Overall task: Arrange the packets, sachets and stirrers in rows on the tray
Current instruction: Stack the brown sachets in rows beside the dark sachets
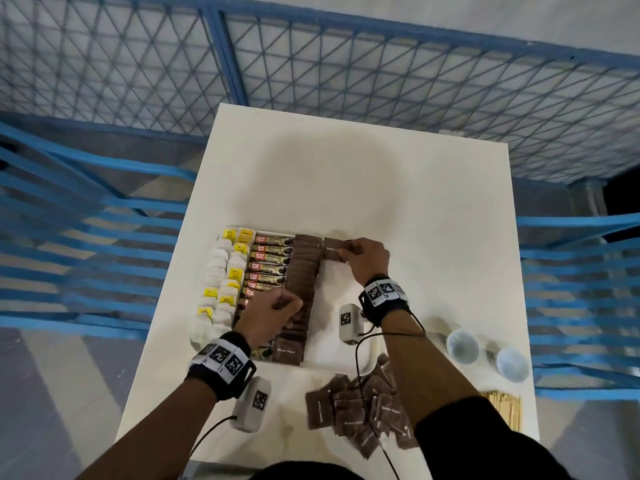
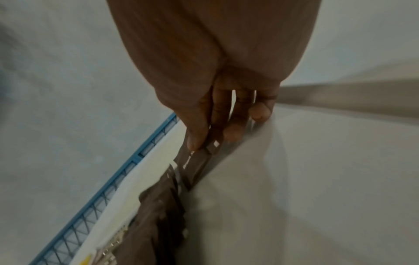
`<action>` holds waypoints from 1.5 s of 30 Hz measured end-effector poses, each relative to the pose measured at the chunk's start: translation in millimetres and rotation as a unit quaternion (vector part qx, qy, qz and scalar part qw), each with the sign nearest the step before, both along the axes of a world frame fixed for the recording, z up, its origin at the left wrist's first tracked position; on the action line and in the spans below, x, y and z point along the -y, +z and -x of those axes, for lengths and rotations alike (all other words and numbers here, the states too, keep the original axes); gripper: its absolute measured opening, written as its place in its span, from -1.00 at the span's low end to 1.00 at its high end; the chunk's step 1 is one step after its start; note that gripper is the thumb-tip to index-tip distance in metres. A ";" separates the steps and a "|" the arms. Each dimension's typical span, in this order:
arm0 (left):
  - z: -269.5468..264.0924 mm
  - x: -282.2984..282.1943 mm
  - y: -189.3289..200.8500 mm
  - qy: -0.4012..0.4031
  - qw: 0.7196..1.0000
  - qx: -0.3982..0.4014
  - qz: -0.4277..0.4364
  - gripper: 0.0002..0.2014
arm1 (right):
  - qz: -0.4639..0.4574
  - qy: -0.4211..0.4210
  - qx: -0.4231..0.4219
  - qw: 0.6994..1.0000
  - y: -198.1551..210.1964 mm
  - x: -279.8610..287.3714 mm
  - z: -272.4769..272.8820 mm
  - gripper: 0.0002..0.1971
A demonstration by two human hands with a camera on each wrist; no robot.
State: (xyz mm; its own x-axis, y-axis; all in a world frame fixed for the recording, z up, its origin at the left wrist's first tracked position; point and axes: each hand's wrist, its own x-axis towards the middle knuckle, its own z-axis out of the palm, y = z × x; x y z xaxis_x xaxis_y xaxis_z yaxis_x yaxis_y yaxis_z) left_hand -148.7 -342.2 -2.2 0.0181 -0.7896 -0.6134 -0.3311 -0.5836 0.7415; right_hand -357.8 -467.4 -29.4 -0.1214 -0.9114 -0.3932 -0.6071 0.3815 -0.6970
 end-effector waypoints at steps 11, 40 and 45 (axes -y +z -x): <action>-4.7 5.5 -1.0 -0.014 1.000 -0.005 0.000 -0.89 | -0.006 -0.056 -0.013 0.998 -8.1 -1.1 -8.4 -0.76; 92.6 -111.7 -23.0 -0.489 0.800 0.225 0.267 -0.53 | -0.053 0.065 -0.256 0.963 12.3 -278.4 80.7 -0.34; 99.3 -118.4 -21.3 -0.491 0.791 0.261 0.256 -0.56 | -0.052 0.069 -0.264 0.961 17.2 -280.8 80.2 -0.23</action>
